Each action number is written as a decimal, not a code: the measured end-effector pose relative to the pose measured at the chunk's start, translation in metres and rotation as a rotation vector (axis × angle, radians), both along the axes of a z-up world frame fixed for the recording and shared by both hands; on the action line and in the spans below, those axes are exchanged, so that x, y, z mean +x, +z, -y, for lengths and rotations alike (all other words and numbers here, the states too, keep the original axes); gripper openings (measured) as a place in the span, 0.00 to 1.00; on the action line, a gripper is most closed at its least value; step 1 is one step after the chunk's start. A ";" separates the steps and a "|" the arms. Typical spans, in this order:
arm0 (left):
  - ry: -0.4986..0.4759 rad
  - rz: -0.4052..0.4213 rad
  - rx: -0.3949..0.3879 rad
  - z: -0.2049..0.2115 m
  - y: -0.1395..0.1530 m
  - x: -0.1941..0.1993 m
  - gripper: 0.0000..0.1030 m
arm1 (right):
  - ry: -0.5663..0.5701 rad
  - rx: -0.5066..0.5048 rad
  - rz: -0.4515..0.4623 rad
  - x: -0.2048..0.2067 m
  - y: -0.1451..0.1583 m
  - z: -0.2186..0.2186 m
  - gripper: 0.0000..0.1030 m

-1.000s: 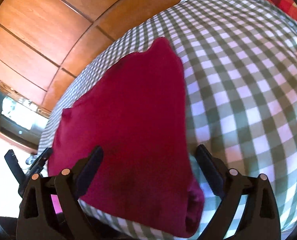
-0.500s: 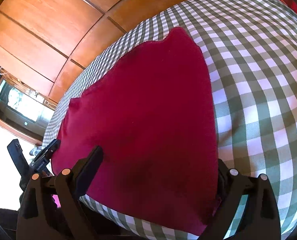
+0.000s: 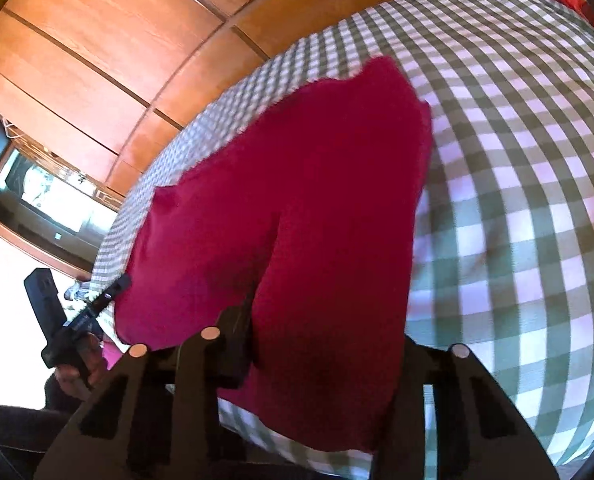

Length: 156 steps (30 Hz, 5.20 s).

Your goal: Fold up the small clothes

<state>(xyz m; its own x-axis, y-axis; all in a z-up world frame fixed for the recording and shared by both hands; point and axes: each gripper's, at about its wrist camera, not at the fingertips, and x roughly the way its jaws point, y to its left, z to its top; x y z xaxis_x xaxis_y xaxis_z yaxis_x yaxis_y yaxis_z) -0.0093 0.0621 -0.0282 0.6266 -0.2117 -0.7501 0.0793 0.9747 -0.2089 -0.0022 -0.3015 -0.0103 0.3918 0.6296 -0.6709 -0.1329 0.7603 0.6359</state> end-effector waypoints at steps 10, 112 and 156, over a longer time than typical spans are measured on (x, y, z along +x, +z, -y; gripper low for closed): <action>-0.044 -0.058 -0.227 -0.042 -0.001 -0.008 0.25 | 0.110 0.035 0.151 0.002 0.066 -0.057 0.31; 0.167 0.077 -0.022 -0.051 0.062 -0.004 0.24 | 0.306 -0.431 0.409 0.017 0.026 -0.230 0.81; 0.188 0.046 0.120 -0.043 0.026 -0.015 0.67 | 0.219 -0.407 0.262 0.091 0.029 -0.252 0.93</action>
<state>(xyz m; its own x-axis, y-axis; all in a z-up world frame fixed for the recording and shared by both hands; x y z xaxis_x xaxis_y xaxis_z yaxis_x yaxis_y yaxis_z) -0.0240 0.1047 -0.0022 0.6804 0.0005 -0.7328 -0.0991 0.9909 -0.0913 0.0888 -0.0493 0.0184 0.4671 0.4248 -0.7755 -0.4311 0.8752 0.2197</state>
